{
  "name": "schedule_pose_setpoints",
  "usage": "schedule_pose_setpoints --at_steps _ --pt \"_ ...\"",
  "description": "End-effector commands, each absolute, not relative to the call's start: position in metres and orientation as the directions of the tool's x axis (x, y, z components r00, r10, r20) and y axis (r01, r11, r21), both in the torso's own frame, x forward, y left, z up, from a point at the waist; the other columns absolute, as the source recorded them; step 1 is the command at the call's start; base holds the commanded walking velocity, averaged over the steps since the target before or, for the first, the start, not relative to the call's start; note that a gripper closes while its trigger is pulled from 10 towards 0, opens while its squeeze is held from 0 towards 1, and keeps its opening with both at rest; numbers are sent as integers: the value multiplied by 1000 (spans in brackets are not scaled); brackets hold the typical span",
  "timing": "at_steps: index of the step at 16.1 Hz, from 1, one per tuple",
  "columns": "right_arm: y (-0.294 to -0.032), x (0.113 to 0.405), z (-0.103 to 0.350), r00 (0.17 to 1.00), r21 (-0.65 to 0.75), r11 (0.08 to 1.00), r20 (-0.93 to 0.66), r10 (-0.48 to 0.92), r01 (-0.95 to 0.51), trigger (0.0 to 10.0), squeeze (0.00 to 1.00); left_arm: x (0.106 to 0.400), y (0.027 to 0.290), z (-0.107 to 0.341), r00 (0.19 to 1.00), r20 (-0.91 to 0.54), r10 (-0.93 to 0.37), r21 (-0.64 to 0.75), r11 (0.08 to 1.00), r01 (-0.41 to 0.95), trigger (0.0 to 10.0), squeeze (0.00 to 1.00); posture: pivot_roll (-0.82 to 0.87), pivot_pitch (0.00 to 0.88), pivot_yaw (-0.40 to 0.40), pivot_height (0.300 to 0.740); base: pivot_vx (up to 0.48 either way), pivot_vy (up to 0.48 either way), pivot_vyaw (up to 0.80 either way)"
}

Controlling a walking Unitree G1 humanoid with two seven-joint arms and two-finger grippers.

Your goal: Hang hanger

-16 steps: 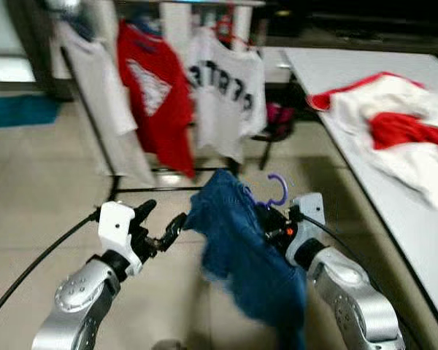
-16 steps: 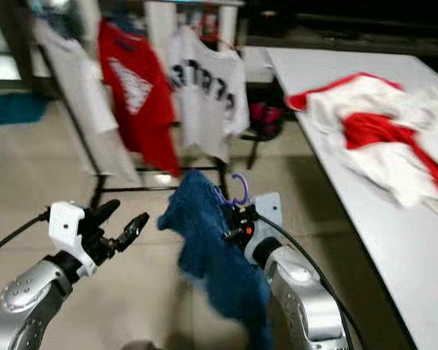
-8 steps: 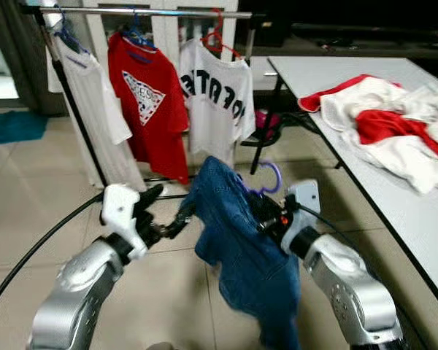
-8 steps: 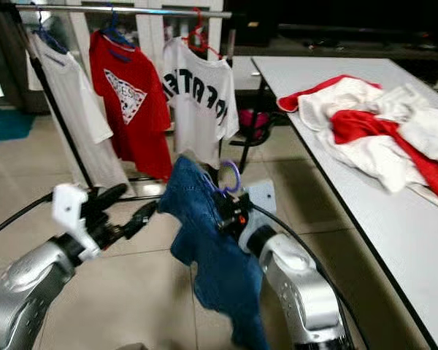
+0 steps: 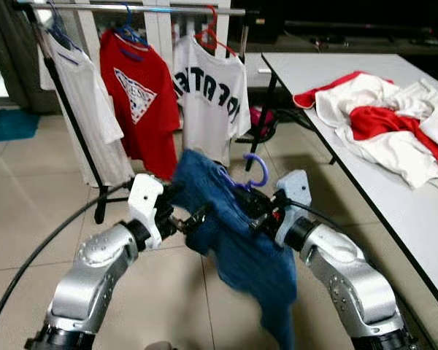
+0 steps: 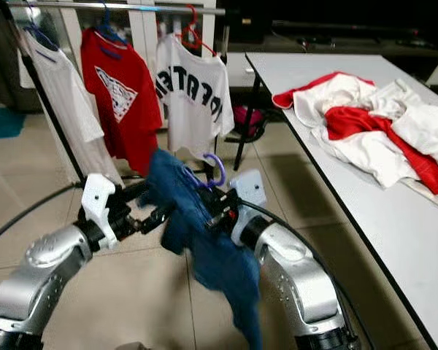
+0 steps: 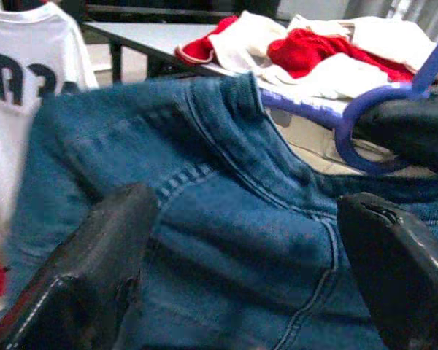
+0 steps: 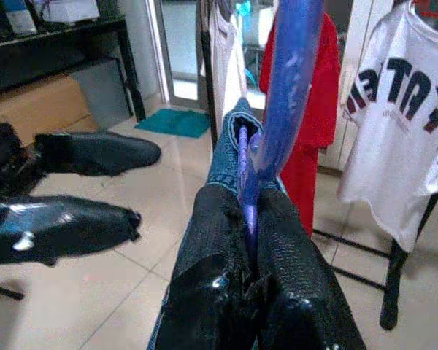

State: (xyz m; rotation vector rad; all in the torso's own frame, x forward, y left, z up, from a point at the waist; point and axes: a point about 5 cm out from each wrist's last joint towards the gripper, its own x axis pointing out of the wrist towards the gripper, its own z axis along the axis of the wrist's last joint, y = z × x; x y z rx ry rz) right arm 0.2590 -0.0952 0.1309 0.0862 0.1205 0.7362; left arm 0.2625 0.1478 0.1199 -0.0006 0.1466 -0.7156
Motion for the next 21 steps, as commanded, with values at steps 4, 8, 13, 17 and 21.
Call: schedule_pose_setpoints --at_steps 4,8,13,17,21 --pt "-100 264 146 738 100 736 -16 674 -670 10000 0 268 154 119 754 -140 -642 -39 765 643 10000 0 -7 0 -42 740 0 0 0" --pt "-97 262 146 715 110 712 -14 699 -694 10000 0 265 149 123 745 -107 -659 -60 752 657 10000 0 5 0 -58 740 0 0 0" --pt "-97 263 145 717 124 712 -8 697 -691 10000 0 262 149 119 746 -130 -653 -34 755 655 10000 0 2 0 -54 740 0 0 0" --pt "-96 261 144 719 132 713 -7 695 -689 10000 0 263 147 118 761 -140 -634 -42 771 635 10000 0 3 0 -55 740 0 0 0" --pt "-97 269 151 782 138 773 22 623 -619 10000 0 272 150 122 832 -117 -542 -158 837 524 10000 0 -6 0 -50 740 0 0 0"
